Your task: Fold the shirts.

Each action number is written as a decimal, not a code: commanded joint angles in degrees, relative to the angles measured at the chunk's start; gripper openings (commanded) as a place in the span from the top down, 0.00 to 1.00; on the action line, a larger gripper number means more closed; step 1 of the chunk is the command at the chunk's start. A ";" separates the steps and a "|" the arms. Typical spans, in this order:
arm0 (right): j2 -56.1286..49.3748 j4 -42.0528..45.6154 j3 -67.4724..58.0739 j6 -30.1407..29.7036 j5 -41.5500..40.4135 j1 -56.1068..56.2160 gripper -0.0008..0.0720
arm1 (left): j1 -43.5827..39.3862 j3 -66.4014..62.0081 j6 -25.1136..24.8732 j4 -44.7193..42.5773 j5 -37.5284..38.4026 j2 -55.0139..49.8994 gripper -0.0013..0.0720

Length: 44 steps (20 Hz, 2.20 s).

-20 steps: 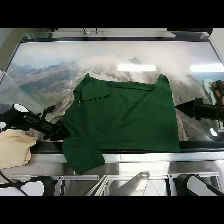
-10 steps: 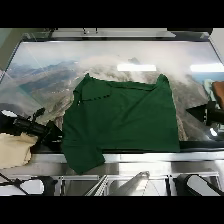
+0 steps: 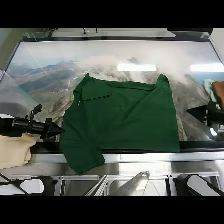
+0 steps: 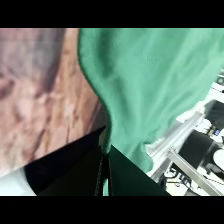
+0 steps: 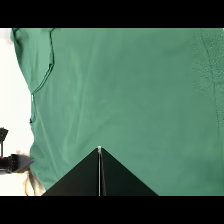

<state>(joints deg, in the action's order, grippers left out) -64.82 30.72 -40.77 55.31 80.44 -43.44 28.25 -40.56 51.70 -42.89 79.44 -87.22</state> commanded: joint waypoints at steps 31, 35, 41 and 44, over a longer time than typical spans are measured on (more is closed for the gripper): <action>-5.70 21.75 15.23 0.15 -8.57 0.00 0.59 | -4.66 0.04 -2.58 -3.91 1.16 0.02 0.84; -6.86 22.12 15.78 0.15 -7.89 0.04 0.59 | -4.66 0.04 -2.58 -3.87 0.96 0.02 0.84; -8.46 22.05 16.17 0.17 -5.14 0.09 0.59 | -4.66 0.04 -2.58 -3.89 1.44 0.02 0.94; -8.48 22.14 16.17 0.17 -4.55 0.09 0.59 | -4.66 0.04 -2.58 -3.91 1.46 0.02 0.94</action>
<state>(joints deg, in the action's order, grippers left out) -73.17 52.86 -24.62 55.46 74.70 -43.38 23.64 -40.49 49.04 -46.76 80.79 -87.22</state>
